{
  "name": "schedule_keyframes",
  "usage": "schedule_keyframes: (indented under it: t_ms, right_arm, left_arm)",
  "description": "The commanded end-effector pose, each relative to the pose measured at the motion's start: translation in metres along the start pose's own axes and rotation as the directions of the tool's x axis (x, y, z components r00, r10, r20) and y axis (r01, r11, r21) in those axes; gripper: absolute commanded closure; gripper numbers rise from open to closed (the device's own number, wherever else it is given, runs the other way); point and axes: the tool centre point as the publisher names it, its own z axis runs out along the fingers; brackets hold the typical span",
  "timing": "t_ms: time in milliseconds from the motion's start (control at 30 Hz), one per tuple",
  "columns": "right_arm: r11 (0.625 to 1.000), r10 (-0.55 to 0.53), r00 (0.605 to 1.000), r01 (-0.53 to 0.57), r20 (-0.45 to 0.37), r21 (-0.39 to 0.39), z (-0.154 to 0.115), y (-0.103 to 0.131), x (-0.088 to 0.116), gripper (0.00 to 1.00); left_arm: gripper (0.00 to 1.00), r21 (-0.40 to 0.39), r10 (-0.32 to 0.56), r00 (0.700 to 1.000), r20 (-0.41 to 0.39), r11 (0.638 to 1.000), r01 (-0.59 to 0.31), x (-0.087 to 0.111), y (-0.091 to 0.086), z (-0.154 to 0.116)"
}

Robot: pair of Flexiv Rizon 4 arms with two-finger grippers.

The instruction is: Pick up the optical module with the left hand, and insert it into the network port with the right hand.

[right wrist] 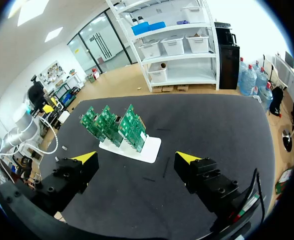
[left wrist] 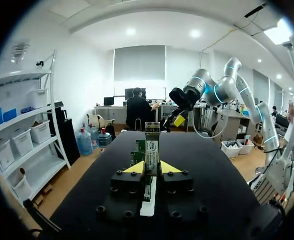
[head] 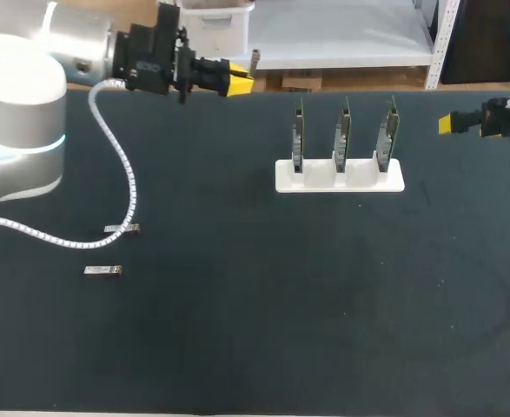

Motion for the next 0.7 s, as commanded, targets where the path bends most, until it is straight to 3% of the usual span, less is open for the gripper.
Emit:
schedule_keyframes:
  t_ms: [33, 267, 400, 700]
  right_arm:
    - [1.000, 0.001, 1.000, -0.001, 0.001, 0.004, -0.001, 0.001, 0.000, 0.00]
    - [1.000, 0.001, 1.000, -0.001, 0.001, 0.004, -0.001, 0.001, 0.000, 0.00]
    - [1.000, 0.001, 1.000, -0.001, 0.001, 0.004, -0.001, 0.001, 0.000, 0.00]
    - [1.000, 0.001, 1.000, -0.001, 0.001, 0.004, -0.001, 0.001, 0.000, 0.00]
  left_arm:
    - [1.00, 0.040, -0.006, 0.999, 0.034, 0.999, 0.004, -0.002, 0.010, 0.020]
    - [1.00, 0.098, -0.008, 0.997, 0.071, 0.995, 0.001, -0.009, 0.008, 0.047]
    - [1.00, 0.158, 0.059, 0.997, 0.049, 0.985, -0.066, -0.005, 0.010, 0.064]
    - [1.00, 0.150, 0.050, 0.995, 0.087, 0.987, -0.063, -0.002, 0.015, 0.082]
